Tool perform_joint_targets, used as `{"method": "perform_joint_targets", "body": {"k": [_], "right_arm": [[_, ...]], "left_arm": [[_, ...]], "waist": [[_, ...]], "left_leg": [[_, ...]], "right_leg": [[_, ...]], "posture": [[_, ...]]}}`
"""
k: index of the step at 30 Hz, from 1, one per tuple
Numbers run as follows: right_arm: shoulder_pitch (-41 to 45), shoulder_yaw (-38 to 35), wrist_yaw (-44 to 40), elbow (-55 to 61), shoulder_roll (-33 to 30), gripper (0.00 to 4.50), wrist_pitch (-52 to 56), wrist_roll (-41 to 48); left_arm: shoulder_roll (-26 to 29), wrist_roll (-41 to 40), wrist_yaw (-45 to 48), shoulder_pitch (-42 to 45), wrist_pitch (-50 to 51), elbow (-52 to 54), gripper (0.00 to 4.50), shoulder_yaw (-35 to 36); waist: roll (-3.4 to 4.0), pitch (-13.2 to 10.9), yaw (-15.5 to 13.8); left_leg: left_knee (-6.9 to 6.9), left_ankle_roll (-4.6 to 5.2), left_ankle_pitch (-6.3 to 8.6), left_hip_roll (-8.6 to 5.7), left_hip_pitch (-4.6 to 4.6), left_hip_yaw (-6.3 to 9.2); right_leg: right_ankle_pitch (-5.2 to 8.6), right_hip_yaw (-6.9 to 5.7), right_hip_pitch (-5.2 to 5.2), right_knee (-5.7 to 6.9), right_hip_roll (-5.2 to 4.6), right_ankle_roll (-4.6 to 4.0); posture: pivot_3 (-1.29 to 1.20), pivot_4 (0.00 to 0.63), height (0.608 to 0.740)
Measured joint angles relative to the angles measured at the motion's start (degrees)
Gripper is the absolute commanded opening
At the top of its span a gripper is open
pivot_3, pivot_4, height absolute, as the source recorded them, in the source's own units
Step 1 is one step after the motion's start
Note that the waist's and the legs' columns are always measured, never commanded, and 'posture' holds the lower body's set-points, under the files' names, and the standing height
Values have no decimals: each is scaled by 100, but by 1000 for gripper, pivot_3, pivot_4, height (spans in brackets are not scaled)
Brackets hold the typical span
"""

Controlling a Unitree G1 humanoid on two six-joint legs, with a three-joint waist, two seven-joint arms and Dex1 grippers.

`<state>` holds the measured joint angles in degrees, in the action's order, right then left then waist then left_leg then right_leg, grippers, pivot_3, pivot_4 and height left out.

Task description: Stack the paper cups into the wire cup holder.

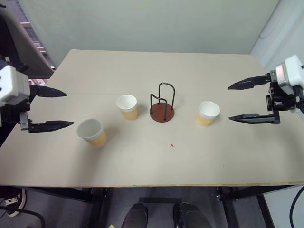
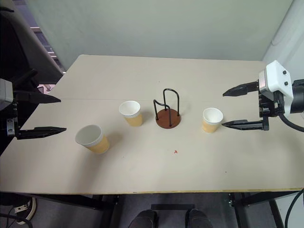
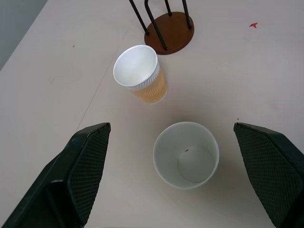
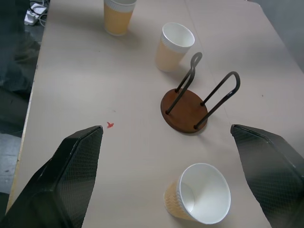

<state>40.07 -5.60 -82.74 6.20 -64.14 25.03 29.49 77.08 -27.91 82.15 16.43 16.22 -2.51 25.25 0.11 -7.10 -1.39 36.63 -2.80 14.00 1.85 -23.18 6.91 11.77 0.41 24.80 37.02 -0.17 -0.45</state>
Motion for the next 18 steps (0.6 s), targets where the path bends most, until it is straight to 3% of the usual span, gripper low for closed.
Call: {"method": "perform_joint_targets", "body": {"k": [10, 15, 18], "right_arm": [[-14, 11, 215, 5, 222, 4500, 14, -5], [412, 831, 1549, 50, 1698, 4500, 336, -540], [551, 1399, 2299, -41, 2445, 4500, 673, -970]], "left_arm": [[-202, 33, -75, 186, -33, -16, 4458, -64], [-706, 56, -532, 497, 29, 212, 4458, -535], [-809, 485, -822, 511, -160, 43, 4458, -919]], "waist": [[-1, 1, 0], [7, 4, 91], [8, 3, 125]], "left_leg": [[2, 0, 0, 0, 5, 0], [17, 8, -7, 6, 24, 1], [27, 9, -8, 14, 15, 5]], "right_leg": [[-1, -2, -2, 4, 0, 2], [-24, -1, -9, 11, -1, 1], [-28, -3, 2, 17, 1, -1]], "posture": [[0, 150, 740], [0, 150, 740], [0, 150, 740]]}}
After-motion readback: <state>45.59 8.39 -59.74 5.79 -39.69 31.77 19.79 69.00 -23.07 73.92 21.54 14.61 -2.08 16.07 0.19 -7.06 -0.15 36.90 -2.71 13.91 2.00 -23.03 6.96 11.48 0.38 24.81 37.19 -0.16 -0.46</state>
